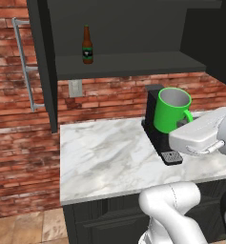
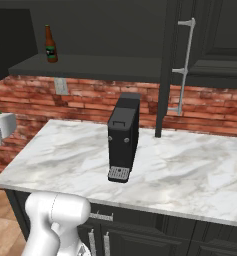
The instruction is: Open the cabinet directly in front. Then move the beer and the mug to the dining counter with the jar on it.
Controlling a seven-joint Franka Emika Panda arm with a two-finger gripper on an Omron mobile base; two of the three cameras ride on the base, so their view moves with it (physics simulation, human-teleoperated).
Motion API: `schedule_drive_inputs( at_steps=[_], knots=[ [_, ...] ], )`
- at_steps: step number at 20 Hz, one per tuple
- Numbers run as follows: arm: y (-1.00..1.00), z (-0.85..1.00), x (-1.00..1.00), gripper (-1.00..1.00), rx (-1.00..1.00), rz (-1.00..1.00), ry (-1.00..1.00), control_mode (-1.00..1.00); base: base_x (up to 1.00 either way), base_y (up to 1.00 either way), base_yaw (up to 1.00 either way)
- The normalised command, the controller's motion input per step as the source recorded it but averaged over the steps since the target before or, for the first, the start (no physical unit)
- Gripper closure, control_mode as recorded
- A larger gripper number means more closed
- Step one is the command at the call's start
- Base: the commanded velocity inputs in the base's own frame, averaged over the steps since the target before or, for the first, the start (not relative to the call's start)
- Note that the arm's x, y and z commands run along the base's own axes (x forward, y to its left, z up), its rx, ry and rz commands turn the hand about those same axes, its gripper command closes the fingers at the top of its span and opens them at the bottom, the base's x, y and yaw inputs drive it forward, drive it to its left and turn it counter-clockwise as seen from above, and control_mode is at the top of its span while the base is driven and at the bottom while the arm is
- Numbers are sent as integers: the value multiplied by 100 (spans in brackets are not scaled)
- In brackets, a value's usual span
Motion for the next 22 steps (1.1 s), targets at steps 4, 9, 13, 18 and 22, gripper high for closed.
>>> schedule_drive_inputs(
  at_steps=[4, 9, 13, 18, 22],
  knots=[
    [0, 0, 0, 100, 0, 0, 0, 100, -21, 8, 0],
    [0, 0, 0, 100, 0, 0, 0, 100, -37, 17, 22],
    [0, 0, 0, 100, 0, 0, 0, 100, -47, 0, 60],
    [0, 0, 0, 100, 0, 0, 0, 100, -51, 0, 75],
    [0, 0, 0, 100, 0, 0, 0, 100, -28, 0, 87]
  ],
)
